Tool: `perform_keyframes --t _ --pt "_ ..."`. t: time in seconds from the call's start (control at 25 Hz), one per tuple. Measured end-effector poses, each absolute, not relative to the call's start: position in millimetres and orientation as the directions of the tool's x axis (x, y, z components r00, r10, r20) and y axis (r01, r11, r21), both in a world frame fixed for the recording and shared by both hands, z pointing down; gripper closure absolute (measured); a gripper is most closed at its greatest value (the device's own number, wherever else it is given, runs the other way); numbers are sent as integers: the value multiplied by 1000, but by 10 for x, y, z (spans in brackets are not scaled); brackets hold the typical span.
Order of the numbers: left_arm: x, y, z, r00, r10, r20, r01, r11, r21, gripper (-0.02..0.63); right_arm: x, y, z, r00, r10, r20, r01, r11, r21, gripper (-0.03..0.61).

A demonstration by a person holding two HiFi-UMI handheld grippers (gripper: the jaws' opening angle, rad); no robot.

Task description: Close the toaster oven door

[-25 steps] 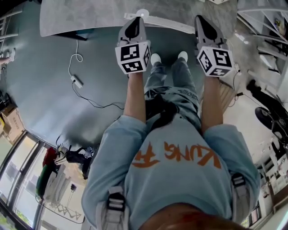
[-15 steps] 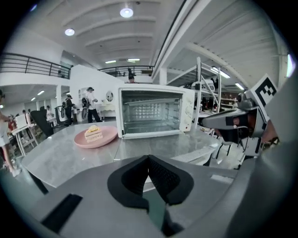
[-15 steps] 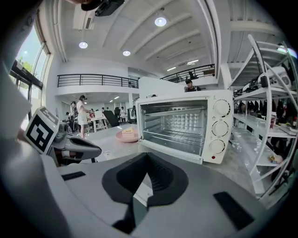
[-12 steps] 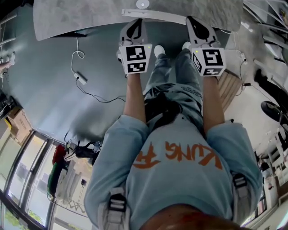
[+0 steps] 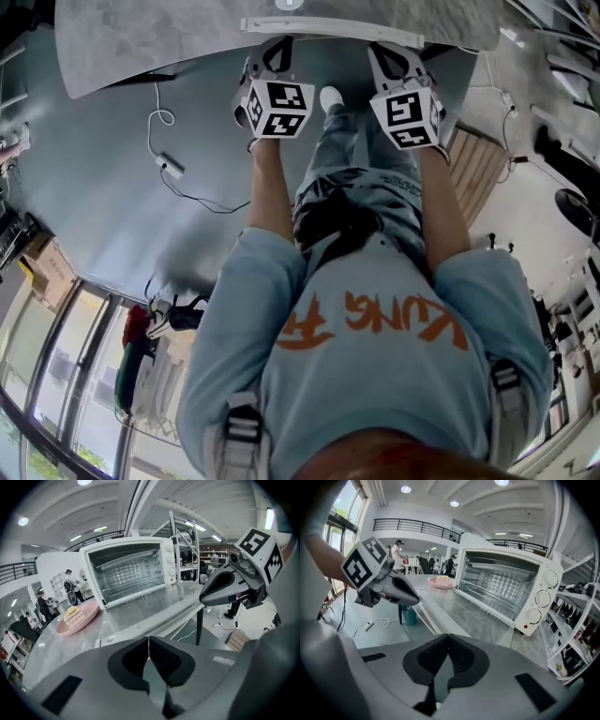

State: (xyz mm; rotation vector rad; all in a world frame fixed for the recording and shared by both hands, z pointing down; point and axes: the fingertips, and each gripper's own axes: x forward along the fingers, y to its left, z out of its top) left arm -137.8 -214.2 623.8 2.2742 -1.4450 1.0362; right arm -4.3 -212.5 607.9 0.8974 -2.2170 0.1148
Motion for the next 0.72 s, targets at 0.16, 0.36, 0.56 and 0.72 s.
perform_keyframes --t 0.16,0.36,0.56,0.72 --pt "-1371 -2168 6297 260 -658 706 -844 -510 -165 611 -50 -2097 6204 -453 -558 695 -609 763 216 578" --pt "-1317 -2189 6345 271 -642 718 -845 -516 -143 611 -17 -2107 6290 -397 -562 726 -571 770 285 578" --pt "-1280 -2209 6344 290 -621 728 -842 -527 -114 611 -13 -2130 6301 -382 -563 733 -569 768 294 580" --pt "-1291 -2208 6290 286 -628 724 -841 -526 -124 611 -44 -2131 6245 -369 -568 736 -526 780 338 580"
